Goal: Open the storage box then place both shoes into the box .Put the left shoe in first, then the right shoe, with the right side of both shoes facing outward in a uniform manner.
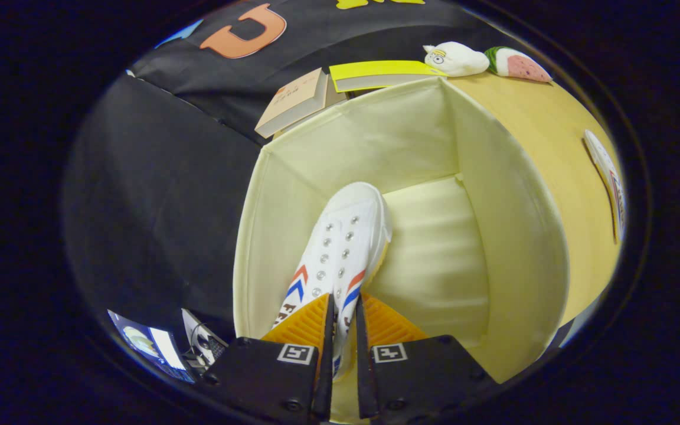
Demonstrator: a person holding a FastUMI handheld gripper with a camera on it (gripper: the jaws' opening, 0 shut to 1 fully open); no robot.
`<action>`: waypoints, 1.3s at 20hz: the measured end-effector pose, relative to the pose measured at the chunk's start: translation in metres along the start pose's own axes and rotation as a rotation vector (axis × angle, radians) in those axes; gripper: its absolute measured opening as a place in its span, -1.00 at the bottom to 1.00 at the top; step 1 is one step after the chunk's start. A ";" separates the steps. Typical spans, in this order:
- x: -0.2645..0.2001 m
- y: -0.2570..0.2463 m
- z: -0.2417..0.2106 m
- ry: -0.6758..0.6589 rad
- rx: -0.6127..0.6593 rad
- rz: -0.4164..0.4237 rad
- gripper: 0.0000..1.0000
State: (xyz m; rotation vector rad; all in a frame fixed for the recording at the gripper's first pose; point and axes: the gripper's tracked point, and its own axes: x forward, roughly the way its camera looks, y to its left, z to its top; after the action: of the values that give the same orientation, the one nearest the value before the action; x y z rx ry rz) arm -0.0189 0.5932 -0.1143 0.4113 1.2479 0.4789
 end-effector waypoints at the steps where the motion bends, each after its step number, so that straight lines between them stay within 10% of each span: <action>1: -0.001 0.006 0.002 0.000 -0.008 0.023 -0.50; 11: -0.063 0.008 0.024 -0.183 -0.302 0.002 0.85; 26: -0.250 -0.121 0.081 -0.524 -0.449 -0.203 0.92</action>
State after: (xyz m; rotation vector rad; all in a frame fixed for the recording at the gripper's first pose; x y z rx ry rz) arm 0.0128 0.3508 0.0404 0.0174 0.6388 0.4266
